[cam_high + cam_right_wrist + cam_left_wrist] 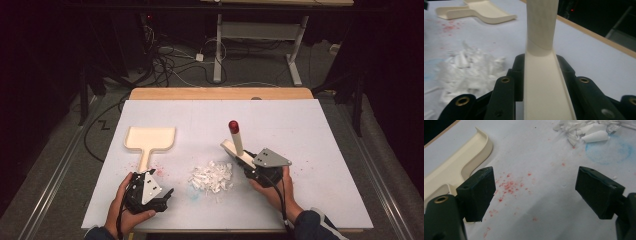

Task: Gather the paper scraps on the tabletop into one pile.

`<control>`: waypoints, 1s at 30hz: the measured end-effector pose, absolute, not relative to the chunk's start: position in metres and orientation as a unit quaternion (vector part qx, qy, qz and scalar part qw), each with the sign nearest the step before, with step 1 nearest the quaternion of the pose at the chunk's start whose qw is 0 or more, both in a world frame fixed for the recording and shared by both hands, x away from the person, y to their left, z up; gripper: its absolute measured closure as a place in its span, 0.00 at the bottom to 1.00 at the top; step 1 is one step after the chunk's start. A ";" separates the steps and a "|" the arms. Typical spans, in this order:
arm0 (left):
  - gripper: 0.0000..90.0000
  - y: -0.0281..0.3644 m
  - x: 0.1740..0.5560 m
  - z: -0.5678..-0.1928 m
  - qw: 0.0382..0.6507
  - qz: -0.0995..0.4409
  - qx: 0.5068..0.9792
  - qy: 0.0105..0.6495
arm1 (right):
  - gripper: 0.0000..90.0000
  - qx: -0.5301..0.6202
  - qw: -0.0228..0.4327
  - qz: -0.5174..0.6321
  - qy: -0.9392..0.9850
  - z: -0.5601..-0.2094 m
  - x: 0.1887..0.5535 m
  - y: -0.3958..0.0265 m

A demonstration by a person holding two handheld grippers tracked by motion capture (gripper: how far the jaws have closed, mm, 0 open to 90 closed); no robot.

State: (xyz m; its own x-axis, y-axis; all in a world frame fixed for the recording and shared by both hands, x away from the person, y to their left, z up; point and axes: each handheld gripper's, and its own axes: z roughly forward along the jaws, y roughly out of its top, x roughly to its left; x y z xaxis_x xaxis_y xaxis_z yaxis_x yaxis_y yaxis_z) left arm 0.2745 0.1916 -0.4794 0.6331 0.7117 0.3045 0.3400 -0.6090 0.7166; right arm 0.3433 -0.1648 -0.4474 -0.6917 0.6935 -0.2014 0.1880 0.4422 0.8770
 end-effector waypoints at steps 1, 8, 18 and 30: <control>0.17 0.192 0.274 -0.480 0.315 0.295 0.847 0.310 | 0.76 0.272 0.274 0.453 0.804 -0.449 0.341 -0.159; 0.17 0.192 0.274 -0.479 0.314 0.296 0.847 0.309 | 0.76 0.224 0.258 0.465 0.817 -0.448 0.322 -0.124; 0.17 0.192 0.274 -0.479 0.315 0.296 0.847 0.310 | 0.76 0.229 0.266 0.487 0.800 -0.424 0.320 -0.158; 0.17 0.190 0.273 -0.480 0.312 0.297 0.849 0.306 | 0.76 0.236 0.213 0.487 0.814 -0.407 0.282 -0.224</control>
